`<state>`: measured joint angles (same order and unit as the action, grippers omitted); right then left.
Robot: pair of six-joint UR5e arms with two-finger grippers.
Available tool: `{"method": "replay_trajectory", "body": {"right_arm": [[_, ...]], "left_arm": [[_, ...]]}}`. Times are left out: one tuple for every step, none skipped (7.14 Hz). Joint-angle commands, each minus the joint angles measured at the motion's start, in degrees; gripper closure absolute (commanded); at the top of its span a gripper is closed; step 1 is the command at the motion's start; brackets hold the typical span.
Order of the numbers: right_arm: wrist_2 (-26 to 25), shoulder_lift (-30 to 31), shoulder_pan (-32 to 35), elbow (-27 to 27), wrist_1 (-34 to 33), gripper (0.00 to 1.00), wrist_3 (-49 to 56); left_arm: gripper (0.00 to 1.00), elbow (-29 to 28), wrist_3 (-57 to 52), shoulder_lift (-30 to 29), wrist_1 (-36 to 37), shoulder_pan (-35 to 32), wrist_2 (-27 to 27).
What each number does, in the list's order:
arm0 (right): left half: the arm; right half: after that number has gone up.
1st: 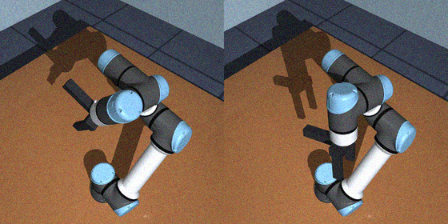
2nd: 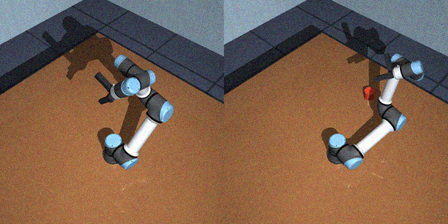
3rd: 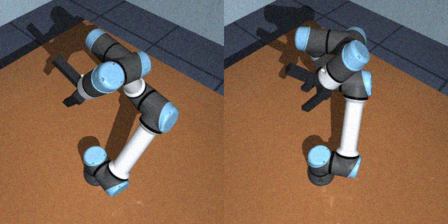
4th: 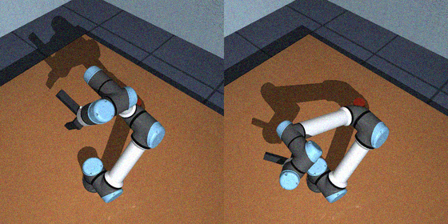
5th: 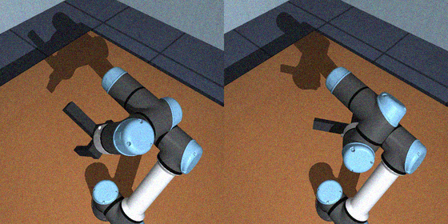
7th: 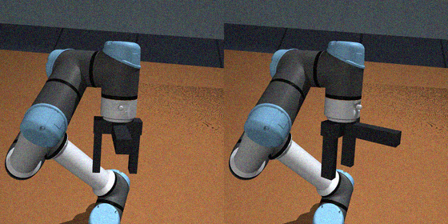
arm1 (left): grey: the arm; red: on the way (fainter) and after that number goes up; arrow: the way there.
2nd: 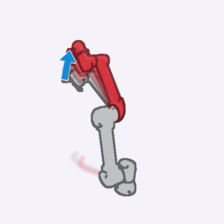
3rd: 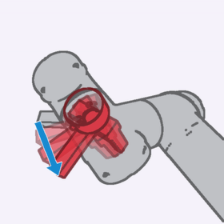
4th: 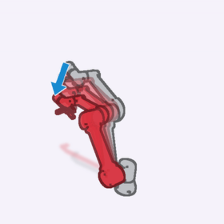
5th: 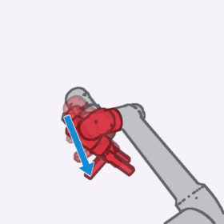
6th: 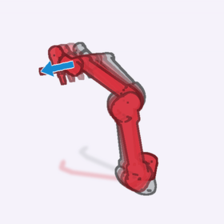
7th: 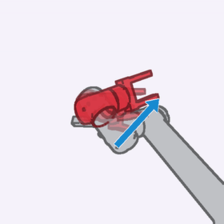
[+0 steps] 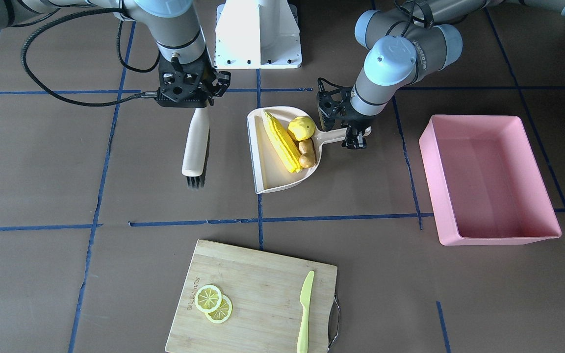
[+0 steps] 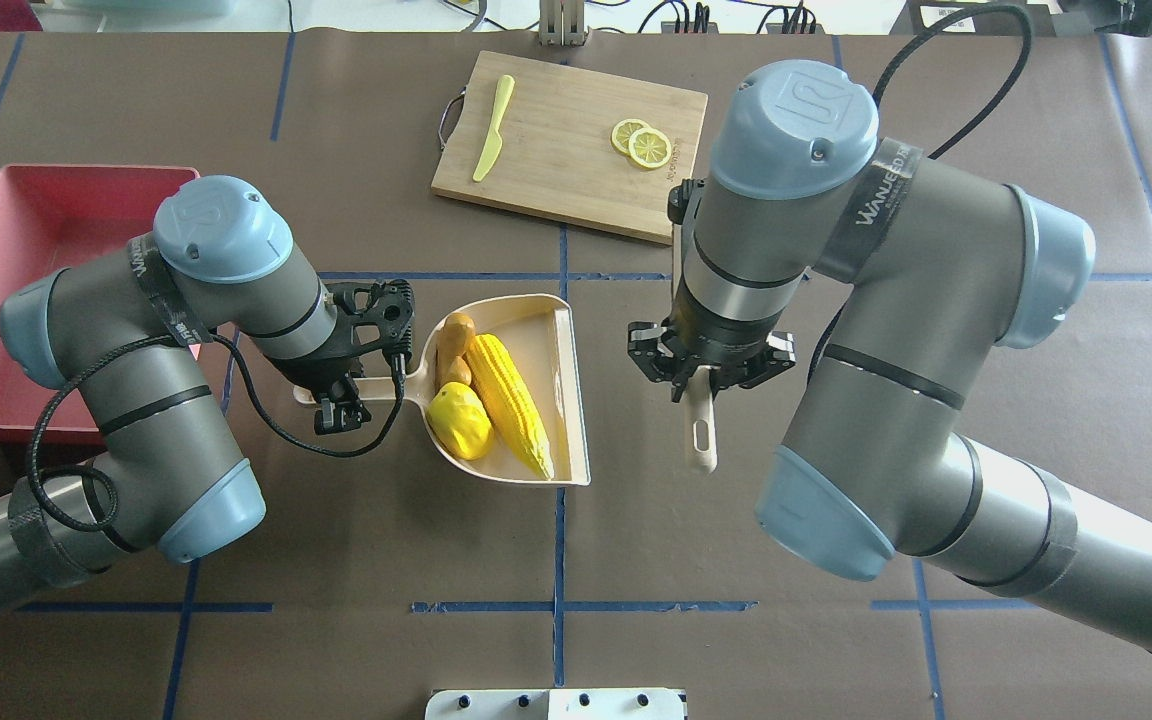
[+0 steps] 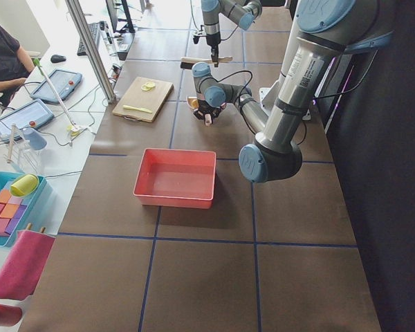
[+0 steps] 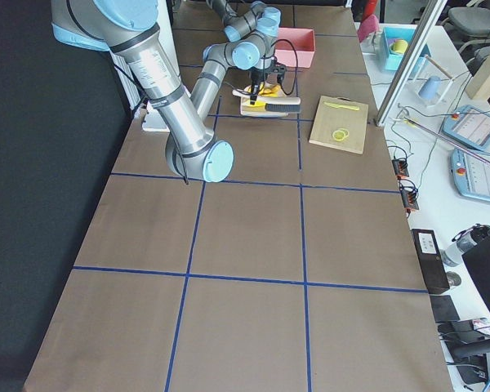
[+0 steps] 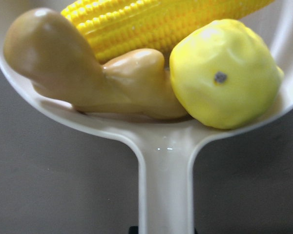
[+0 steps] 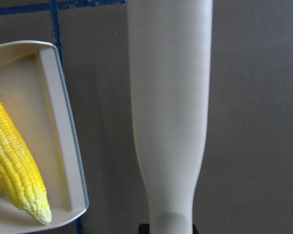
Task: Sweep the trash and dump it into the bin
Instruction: 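Lift the loaded dustpan over the pink bin with the left gripper while the right withdraws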
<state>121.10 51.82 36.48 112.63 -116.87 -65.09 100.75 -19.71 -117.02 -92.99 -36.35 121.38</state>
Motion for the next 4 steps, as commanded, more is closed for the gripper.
{"method": "replay_trajectory", "body": {"right_arm": [[-0.6, 3.97, 2.37, 3.9, -5.73, 1.0, 3.82], [-1.65, 7.3, 2.46, 6.61, -5.56, 1.0, 4.09], [-2.18, 11.42, 2.55, 9.43, -5.3, 1.0, 5.4], [-2.18, 14.25, 2.72, 11.54, -5.29, 1.0, 7.93]], "left_arm": [[1.0, 0.23, 1.07, 0.04, -2.45, -1.35, 3.68], [1.0, 0.58, 1.16, 0.04, -2.55, -2.74, 3.95], [1.0, 1.11, 1.16, 0.13, -2.55, -4.58, 5.43], [1.0, 2.33, 0.99, 0.39, -2.37, -6.52, 5.79]]}}
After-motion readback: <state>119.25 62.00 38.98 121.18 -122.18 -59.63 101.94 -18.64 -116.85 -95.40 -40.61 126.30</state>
